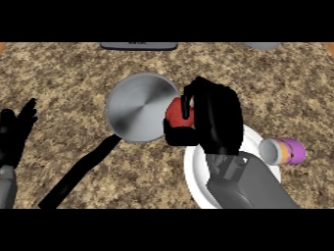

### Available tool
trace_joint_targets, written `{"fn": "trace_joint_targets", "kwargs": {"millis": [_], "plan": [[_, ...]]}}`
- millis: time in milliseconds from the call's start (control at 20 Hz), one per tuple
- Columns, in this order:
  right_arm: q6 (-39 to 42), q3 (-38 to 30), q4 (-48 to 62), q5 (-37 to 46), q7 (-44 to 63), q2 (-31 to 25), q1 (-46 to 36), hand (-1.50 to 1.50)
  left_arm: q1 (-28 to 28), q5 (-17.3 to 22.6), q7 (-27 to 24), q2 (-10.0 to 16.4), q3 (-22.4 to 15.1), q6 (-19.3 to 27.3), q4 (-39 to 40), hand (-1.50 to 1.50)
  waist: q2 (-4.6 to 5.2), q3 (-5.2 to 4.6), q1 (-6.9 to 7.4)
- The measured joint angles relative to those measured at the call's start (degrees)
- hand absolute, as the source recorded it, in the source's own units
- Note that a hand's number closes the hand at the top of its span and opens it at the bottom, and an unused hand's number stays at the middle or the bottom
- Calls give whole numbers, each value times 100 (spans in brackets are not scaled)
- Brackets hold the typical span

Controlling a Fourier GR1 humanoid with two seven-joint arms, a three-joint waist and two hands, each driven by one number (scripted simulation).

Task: Pick the bell pepper from the plate and place it in the pan

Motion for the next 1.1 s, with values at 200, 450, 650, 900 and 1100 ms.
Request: {"fn": "trace_joint_targets", "kwargs": {"millis": [200,450,650,900,1100], "plan": [[-851,-73,1351,-614,-14,7,-835,150,-142,-25,-78,9,26,-9,193,0,18,-1,41],[-1764,-54,3115,-1342,-405,11,-1637,150,-221,-120,-24,-65,-59,48,142,0,34,0,110],[-2335,-21,4330,-1987,-843,11,-2151,150,-320,-134,12,-89,-94,22,165,0,71,1,223],[-2886,183,5286,-2914,-1509,13,-2375,150,-424,-126,-43,-113,-129,-41,224,0,111,3,359],[-3130,84,5690,-3680,-1997,13,-2433,-150,-523,-160,9,-172,-233,-60,145,0,160,9,516]]}}
